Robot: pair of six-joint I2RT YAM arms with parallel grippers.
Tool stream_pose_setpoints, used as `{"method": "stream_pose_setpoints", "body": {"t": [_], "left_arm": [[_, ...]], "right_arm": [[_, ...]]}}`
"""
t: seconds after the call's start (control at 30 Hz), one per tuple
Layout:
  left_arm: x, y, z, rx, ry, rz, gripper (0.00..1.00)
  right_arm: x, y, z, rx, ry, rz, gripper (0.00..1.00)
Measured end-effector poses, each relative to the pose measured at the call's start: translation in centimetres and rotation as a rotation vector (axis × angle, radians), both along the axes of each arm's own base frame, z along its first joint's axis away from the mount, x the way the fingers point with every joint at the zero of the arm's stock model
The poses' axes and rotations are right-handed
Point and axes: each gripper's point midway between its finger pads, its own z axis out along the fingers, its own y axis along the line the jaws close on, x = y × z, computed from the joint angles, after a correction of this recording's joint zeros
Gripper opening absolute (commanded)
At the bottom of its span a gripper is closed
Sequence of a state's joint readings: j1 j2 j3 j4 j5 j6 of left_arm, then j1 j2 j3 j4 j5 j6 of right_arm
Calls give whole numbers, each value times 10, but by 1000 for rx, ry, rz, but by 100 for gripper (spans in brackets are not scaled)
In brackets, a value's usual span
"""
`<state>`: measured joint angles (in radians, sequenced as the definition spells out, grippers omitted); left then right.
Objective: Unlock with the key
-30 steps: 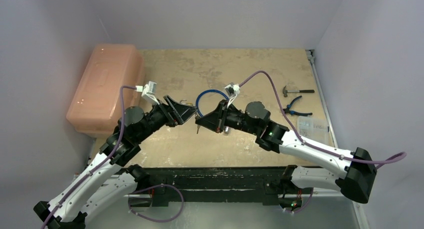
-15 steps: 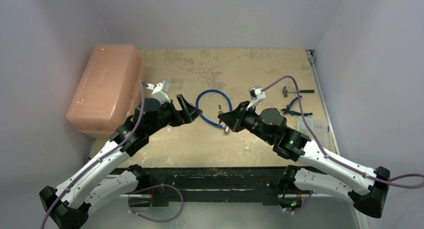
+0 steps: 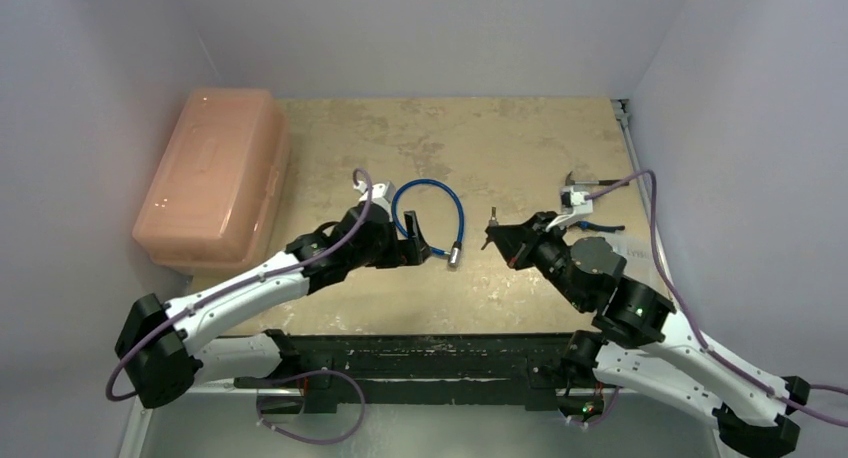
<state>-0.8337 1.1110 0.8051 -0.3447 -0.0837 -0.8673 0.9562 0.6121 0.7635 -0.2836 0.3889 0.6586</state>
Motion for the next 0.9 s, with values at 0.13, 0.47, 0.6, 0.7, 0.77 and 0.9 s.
{"method": "stream_pose_setpoints", "body": {"t": [0.13,0.47,0.6,0.7,0.77,0.9], "left_arm": [[0,-18,-21,80,24,-19,89],[-8,-77,-49,215,1,-96,83],[-1,-92,-60,287,-24,-98,77],[14,-100,-67,353,-46,-81,73],[25,-107,-73,396,-62,-72,69],[38,-113,-87,487,-77,-75,65]], "right_arm": [[-4,-18,2,3,-6,-43,0],[-10,-47,1,-19,-1,-114,0],[-11,-52,4,-23,-1,-126,0],[-11,-54,2,-34,5,-130,0],[-11,-55,0,-39,8,-134,0],[-12,-59,1,-36,4,-141,0]]}}
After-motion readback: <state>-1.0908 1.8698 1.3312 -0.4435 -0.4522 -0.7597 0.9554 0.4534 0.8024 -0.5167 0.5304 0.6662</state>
